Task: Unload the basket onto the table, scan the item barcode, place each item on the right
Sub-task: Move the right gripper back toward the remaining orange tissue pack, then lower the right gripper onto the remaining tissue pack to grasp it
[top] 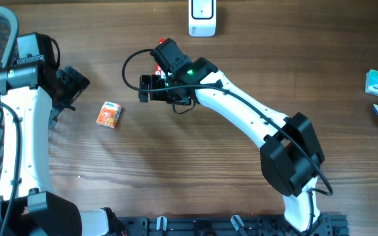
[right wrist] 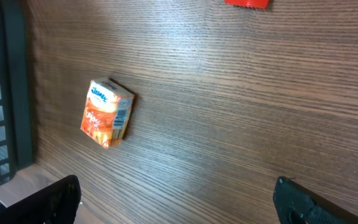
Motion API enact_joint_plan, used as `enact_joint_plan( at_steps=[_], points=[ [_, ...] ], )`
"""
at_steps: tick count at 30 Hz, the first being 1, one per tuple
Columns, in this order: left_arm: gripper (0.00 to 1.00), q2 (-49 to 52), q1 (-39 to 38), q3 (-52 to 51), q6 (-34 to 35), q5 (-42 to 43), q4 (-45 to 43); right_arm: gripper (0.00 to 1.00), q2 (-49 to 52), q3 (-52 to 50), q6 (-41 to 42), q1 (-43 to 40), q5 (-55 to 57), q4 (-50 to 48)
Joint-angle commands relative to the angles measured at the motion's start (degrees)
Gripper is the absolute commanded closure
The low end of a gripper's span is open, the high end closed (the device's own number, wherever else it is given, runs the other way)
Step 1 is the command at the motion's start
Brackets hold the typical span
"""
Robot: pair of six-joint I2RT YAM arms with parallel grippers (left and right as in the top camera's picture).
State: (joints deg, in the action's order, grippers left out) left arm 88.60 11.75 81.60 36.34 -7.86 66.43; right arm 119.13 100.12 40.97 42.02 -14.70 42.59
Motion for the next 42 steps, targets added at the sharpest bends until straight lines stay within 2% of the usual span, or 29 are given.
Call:
enact_joint_plan(
  at_steps=[1,8,11,12,14,15,23,27,28,34,37,42],
  points=[
    [0.0,0.3,0.2,0.0,0.2,-0.6,-0.9,0.0,1.4,-0.4,-0.1,0.0,1.2,0.2],
    [0.0,0.3,0.2,0.0,0.2,0.0,-7.5,0.01,1.4,-0.4,-1.6,0.0,0.0,0.0],
    [0.0,0.3,0.2,0.1,0.0,6.4,-7.0,0.0,1.4,-0.4,-2.1,0.0,-0.2,-0.3],
    [0.0,0.2,0.2,0.2,-2.1,10.8,-7.8,0.0,1.4,-0.4,-2.4,0.0,-0.1,-0.3],
    [0.0,-0.1,0.2,0.7,-10.7,19.3,-9.6,0.0,1.4,-0.4,-2.7,0.0,-0.2,-0.3],
    [0.0,-0.4,0.1,1.9,-13.6,21.3,-9.4,0.0,1.4,-0.4,-2.7,0.0,-0.2,-0.1],
    [0.0,-4.0,0.2,18.6,-13.1,8.2,-2.0,0.0,1.4,-0.4,-2.6,0.0,-2.4,-2.7],
    [0.0,-6.4,0.3,26.6,-8.7,-2.4,2.1,0.0,1.4,-0.4,-3.1,0.7,-7.8,-8.5],
    [0.0,-8.1,1.1,27.9,-5.4,-6.2,3.6,0.01,1.4,-0.4,-2.4,1.9,-8.3,-12.0],
    [0.0,-10.9,6.6,27.9,-3.7,-7.2,7.1,0.01,1.5,-0.4,4.3,6.5,-5.3,-20.3],
    [0.0,-10.9,8.8,27.9,-3.7,-7.2,9.8,0.0,2.0,-0.4,8.2,9.4,0.4,-22.7],
    [0.0,-10.5,9.5,27.9,-3.7,-7.2,14.1,0.01,5.1,-0.4,9.2,12.7,5.1,-27.2]
  ],
)
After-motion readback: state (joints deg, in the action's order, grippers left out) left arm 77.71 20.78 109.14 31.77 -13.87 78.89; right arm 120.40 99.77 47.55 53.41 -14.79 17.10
